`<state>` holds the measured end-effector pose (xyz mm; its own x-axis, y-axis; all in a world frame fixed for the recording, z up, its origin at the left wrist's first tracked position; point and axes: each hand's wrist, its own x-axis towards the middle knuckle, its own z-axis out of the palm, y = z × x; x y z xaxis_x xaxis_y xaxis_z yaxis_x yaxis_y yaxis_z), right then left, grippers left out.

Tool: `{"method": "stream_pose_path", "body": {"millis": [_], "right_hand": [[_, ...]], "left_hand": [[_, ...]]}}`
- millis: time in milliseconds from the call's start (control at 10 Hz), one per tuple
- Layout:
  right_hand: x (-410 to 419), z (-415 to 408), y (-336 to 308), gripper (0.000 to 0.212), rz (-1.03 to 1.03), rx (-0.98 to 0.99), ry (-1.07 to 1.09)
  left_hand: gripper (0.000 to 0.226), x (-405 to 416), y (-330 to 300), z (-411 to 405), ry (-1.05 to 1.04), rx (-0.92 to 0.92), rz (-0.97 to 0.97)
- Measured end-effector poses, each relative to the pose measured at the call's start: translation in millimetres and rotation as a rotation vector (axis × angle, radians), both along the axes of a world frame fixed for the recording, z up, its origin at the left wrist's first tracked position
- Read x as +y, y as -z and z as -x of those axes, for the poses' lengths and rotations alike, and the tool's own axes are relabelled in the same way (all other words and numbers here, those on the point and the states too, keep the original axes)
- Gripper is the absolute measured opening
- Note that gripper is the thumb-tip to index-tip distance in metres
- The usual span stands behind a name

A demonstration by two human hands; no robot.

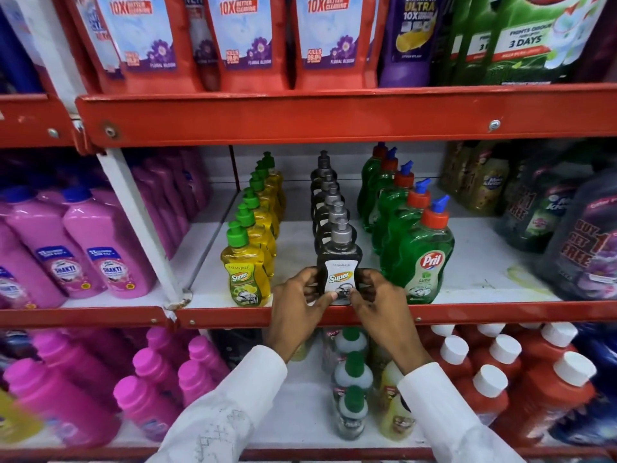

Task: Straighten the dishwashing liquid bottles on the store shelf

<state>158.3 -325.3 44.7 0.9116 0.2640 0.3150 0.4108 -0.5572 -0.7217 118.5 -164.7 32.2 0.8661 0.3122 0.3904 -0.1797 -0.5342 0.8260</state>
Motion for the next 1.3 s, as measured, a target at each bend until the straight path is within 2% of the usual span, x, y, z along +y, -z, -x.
{"method": "stream_pose_path", "body": {"millis": [200, 300, 400, 500, 600, 700, 800, 900, 1100, 1300], "right_hand": [[3.5, 6.7, 2.1, 0.034, -0.038, -0.005, 0.056], [6.5, 12.9, 2.4, 0.035, -0.135, -0.026, 0.129], [11.3, 30.8, 0.3, 0.030, -0.324, -0.139, 0.295], [25.0, 52.9, -3.4, 0.022, -0.446, -0.295, 0.313], [54.2, 64.6, -6.3, 0.022, -0.380, -0.295, 0.100], [93.4, 62.4, -9.0, 0.029, -0.252, -0.190, -0.066], [113.9, 46.2, -9.6, 0.037, -0.124, -0.066, -0.201], [121.9, 34.8, -7.2, 0.038, -0.017, -0.014, -0.240], [124.4, 30.8, 0.0, 0.035, -0.019, -0.015, -0.219], [124.5, 32.3, -1.3, 0.037, -0.042, 0.014, -0.177]], "left_hand": [[0.045, 0.8, -2.8, 4.0, 0.025, -0.032, -0.005], [0.052, -1.3, -7.9, 11.0, 0.037, -0.036, -0.007], [0.059, 1.6, -13.7, 31.6, 0.012, -0.094, 0.003], [0.032, 19.9, -25.7, 61.7, -0.149, -0.272, -0.007], [0.022, 57.0, -31.6, 76.7, -0.373, -0.468, 0.051], [0.033, 101.1, -24.7, 74.7, -0.438, -0.415, 0.129], [0.052, 122.3, -11.2, 65.6, -0.283, -0.164, 0.017], [0.054, 131.8, -1.2, 61.4, -0.139, -0.020, -0.117], [0.041, 134.8, 0.8, 64.2, -0.098, -0.091, -0.202], [0.044, 138.7, 1.6, 64.8, -0.088, -0.123, -0.233]]}}
